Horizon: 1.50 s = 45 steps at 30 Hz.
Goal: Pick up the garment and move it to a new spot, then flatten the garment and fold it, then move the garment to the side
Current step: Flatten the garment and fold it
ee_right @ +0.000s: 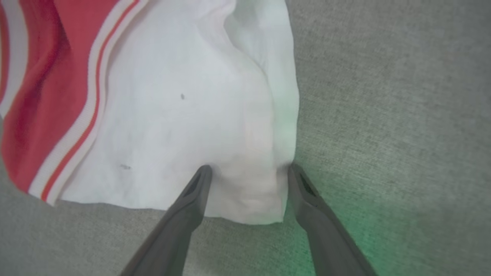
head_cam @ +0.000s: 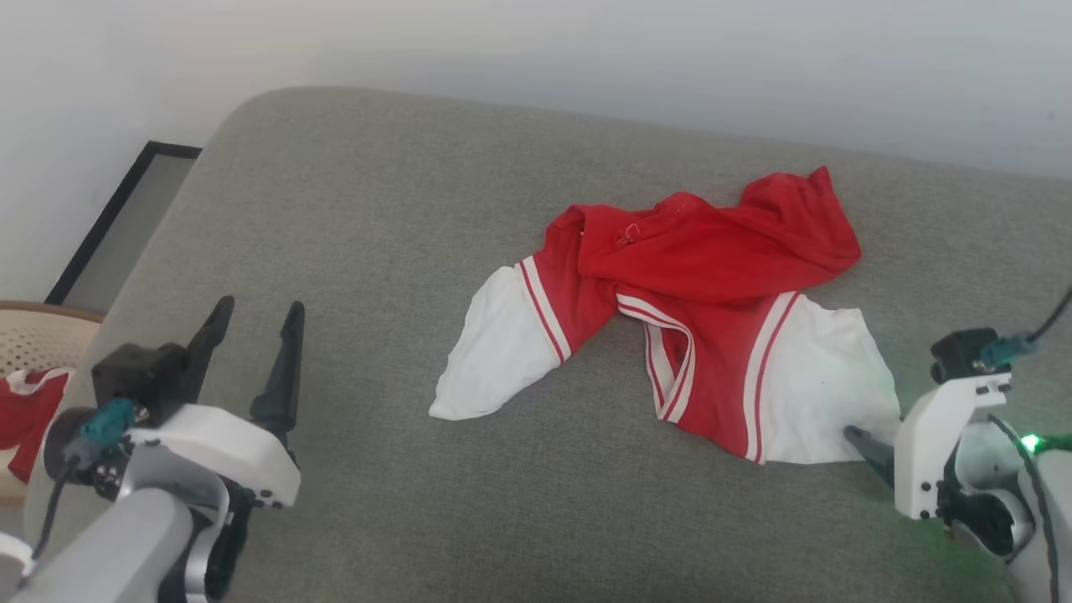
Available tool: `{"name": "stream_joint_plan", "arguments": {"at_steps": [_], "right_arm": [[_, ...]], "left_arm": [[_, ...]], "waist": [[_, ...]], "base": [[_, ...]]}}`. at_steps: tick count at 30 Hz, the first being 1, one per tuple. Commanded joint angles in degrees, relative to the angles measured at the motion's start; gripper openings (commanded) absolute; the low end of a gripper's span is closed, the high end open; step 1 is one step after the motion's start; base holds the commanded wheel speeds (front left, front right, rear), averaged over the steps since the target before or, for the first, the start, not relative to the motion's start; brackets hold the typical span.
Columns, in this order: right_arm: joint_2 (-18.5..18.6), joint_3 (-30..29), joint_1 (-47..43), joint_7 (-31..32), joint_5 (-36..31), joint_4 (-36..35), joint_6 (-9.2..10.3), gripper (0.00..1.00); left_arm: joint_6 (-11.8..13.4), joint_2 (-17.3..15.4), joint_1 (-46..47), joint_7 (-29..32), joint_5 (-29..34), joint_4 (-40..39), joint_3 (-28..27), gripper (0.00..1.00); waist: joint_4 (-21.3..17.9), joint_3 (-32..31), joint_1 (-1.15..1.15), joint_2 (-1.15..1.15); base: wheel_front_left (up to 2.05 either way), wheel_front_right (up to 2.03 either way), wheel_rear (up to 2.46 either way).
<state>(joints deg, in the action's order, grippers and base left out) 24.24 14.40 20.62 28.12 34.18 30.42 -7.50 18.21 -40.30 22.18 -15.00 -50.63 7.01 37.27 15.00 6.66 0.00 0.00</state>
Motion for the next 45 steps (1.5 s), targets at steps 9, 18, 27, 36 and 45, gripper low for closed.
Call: {"name": "stream_joint_plan", "arguments": {"at_steps": [9, 18, 27, 36, 45], "right_arm": [[-0.5, 3.7, 3.2, 4.1, 0.1, 5.4, 0.02, 0.0], [4.6, 2.9, 4.4, 7.0, 4.9, 0.2, 0.05, 0.0], [13.3, -2.1, 0.7, 11.4, 7.9, -6.1, 0.06, 0.0], [16.9, -9.1, -5.1, 13.5, 6.2, -4.3, 0.06, 0.0], [11.4, -10.0, -5.0, 9.7, 3.3, 3.2, 0.06, 0.16]], "left_arm": [[-2.9, 6.0, -8.8, -0.2, 7.5, -2.4, -10.9, 1.0], [-6.4, 9.7, -13.4, -0.2, 11.0, -2.3, -18.5, 1.0], [-8.3, 11.3, -15.3, -0.2, 12.9, -2.0, -21.7, 1.0], [-9.4, 11.7, -16.2, -0.2, 13.9, -1.6, -22.4, 1.0], [-10.0, 11.4, -15.9, 0.0, 14.3, -1.1, -21.8, 1.0]], "waist": [[0.4, 0.5, 0.0, 0.0], [-1.1, 0.2, 0.0, 0.0], [-2.2, 0.1, 0.0, 0.0], [-1.5, -0.1, 0.0, 0.0], [-1.2, -0.5, 0.0, 0.0]], "base": [[0.0, 0.0, 0.0], [0.0, 0.0, 0.0], [0.0, 0.0, 0.0], [0.0, 0.0, 0.0], [0.0, 0.0, 0.0]]}}
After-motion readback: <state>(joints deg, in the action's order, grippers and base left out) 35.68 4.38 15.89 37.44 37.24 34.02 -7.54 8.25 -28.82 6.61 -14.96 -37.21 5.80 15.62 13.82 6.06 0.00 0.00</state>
